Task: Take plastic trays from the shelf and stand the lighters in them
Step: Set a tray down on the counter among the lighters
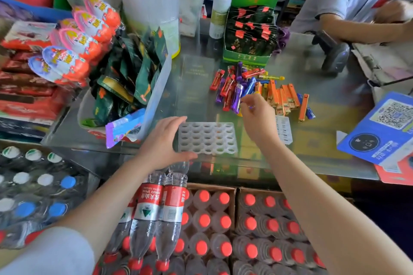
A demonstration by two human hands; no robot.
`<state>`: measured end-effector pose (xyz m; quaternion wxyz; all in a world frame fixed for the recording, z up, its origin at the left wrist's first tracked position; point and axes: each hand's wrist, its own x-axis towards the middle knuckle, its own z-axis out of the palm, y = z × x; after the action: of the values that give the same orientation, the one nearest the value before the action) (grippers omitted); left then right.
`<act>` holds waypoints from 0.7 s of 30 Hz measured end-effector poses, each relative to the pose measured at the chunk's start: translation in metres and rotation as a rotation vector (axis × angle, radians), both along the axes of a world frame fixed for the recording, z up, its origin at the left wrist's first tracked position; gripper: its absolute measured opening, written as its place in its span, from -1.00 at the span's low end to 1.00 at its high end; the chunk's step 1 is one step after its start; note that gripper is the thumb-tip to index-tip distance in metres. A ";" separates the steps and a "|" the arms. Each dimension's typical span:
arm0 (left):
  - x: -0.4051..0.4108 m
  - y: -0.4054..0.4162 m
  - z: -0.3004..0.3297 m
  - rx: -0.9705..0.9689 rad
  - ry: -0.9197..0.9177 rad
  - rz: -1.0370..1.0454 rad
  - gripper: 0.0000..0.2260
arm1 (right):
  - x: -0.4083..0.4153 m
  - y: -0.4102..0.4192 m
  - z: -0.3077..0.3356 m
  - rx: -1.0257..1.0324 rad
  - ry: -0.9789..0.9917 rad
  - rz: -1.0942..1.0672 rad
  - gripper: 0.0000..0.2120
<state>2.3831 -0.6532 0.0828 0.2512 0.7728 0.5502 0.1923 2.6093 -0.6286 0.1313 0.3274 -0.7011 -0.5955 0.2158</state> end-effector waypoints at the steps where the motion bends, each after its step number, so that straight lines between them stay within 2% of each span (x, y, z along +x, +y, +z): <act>1: 0.000 0.002 0.001 -0.018 -0.032 0.019 -0.16 | 0.002 0.011 0.001 -0.028 -0.024 -0.038 -0.82; 3: -0.001 0.005 0.001 -0.040 -0.076 0.040 -0.15 | 0.003 0.031 -0.001 -0.073 -0.103 -0.075 -0.81; 6: -0.001 0.005 -0.001 -0.015 -0.031 0.020 -0.06 | -0.002 0.048 -0.004 -0.155 -0.262 -0.101 -0.80; 9: -0.002 0.004 -0.001 -0.034 -0.046 0.034 -0.06 | -0.008 0.052 -0.006 -0.189 -0.436 -0.110 -0.79; 16: 0.000 0.003 -0.002 0.024 0.000 0.034 -0.09 | -0.013 0.053 -0.011 -0.240 -0.350 -0.115 -0.80; 21: -0.001 0.004 -0.001 0.008 -0.021 0.010 -0.05 | -0.012 0.060 -0.017 -0.259 -0.190 -0.124 -0.82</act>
<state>2.3817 -0.6490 0.0818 0.2528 0.7692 0.5504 0.2038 2.5971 -0.5690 0.1141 0.1891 -0.7901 -0.5466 0.2028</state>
